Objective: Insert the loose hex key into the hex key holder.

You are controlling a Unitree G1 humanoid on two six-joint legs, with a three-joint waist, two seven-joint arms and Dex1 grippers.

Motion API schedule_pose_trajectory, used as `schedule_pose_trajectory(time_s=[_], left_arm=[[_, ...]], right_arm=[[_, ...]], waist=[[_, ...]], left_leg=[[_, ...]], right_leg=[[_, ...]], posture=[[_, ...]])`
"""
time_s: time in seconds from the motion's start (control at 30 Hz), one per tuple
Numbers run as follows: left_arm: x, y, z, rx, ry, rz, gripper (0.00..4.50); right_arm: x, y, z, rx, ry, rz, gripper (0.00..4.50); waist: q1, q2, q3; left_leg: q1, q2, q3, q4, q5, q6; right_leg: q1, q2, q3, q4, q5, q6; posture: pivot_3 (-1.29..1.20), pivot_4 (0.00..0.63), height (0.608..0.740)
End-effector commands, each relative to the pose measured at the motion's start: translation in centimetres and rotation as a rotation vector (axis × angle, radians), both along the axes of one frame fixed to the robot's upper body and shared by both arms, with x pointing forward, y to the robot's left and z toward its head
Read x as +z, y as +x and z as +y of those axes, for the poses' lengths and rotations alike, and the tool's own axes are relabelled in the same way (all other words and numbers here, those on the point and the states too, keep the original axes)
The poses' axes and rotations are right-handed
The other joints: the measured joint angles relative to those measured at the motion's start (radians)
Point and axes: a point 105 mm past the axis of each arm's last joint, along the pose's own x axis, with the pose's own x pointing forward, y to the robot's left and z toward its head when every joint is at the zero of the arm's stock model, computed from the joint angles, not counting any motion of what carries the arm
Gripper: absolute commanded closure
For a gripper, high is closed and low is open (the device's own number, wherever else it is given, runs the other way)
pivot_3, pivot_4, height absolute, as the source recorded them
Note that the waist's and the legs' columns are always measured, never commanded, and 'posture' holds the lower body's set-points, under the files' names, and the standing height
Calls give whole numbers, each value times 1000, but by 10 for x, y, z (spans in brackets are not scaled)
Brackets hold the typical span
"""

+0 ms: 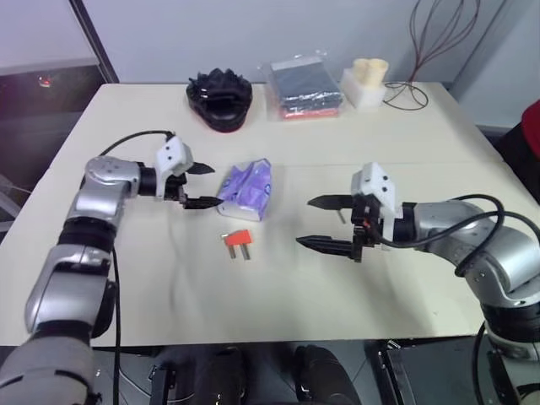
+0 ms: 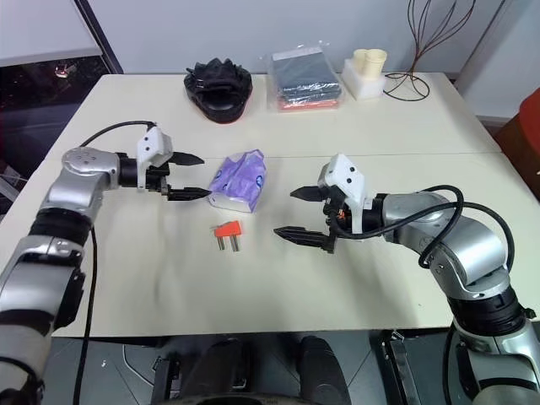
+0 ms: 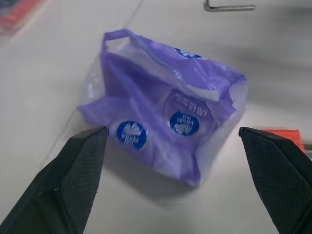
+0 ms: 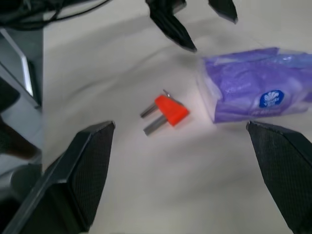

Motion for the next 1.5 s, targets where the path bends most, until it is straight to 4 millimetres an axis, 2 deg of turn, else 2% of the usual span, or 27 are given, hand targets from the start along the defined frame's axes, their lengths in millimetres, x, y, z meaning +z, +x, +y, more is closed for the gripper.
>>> schedule_pose_trajectory(time_s=[0.03, 0.17, 0.4, 0.5, 0.53, 0.73, 0.87, 1.0, 1.1, 1.2, 1.27, 1.37, 1.5], left_arm=[[4, 3, -8, -54, 31, -12, 29], [-5, 3, -18, -92, 60, 13, 29], [-33, 2, -25, -100, 145, 48, 29], [-37, 4, -32, -89, 130, 60, 838], [-37, 5, -33, -85, 124, 59, 1243], [-36, 6, -35, -81, 111, 52, 4356], [-32, 9, -35, -56, 94, 20, 4437], [-11, 22, -30, 29, 39, -81, 4437], [7, 32, -13, 138, 17, -172, 4437], [20, 45, 21, 341, 41, -255, 4437], [24, 47, 48, 458, 55, -259, 4437], [25, 40, 81, 574, 57, -236, 4437], [13, 10, 133, 748, 112, -222, 4437]], right_arm=[[5, -5, 4, -20, 17, -58, 0], [4, -4, 1, -68, 40, -59, 0], [8, 3, -6, -134, 71, -81, 0], [8, 4, -7, -144, 77, -84, 0], [8, 4, -7, -146, 75, -84, 0], [7, 5, -11, -167, 69, -83, 0], [6, 7, -13, -181, 73, -84, 0], [4, 11, -15, -201, 73, -95, 0], [10, 19, -15, -241, 88, -162, 0], [29, 28, -10, -271, 180, -248, 0], [36, 27, -5, -252, 224, -268, 0], [36, 25, 2, -213, 236, -268, 0], [29, 27, 9, -167, 237, -239, 0]], waist=[[1, 0, 0], [1, 0, 0], [2, 0, 0], [4, 0, 0], [4, 0, 0], [3, 0, 0], [3, 0, 0], [3, 0, 0], [2, 0, 0], [-4, 0, 0], [-8, 0, 0], [-13, 0, 0], [-24, 0, 0]], left_leg=[[0, 0, 0, 0, 0, 0], [-2, 0, 0, 2, 0, 0], [-2, 0, 0, 3, 0, 1], [-2, 0, 0, 3, 0, 1], [-2, 0, -1, 3, 0, 1], [-4, 0, -1, 10, -2, 5], [-5, 0, -1, 14, -3, 6], [-5, 0, -1, 16, -3, 6], [-5, 0, -1, 16, -3, 6], [-5, 0, -1, 15, -3, 6], [-5, 0, -1, 15, -3, 6], [-5, 0, -1, 15, -3, 6], [-5, 0, -1, 15, -3, 6]], right_leg=[[0, 0, 0, 0, 0, 0], [0, 1, -1, 0, 1, 2], [0, 1, -1, 1, 1, 2], [0, 1, -1, 1, 1, 3], [0, 1, -1, 1, 1, 3], [1, 1, -1, 2, 2, 3], [1, 2, -1, 3, 3, 5], [2, 2, -1, 3, 3, 6], [2, 2, -1, 3, 3, 6], [1, 2, -1, 3, 4, 7], [0, 2, -1, 4, 4, 7], [0, 2, -1, 5, 4, 7], [0, 0, 0, 8, 4, 7]], posture=[[0, 150, 740], [0, 150, 740], [0, 150, 740], [0, 150, 740], [0, 150, 740], [0, 150, 740], [0, 150, 740], [0, 150, 740], [0, 150, 740], [0, 150, 740], [0, 150, 740], [0, 150, 740], [0, 150, 740]])
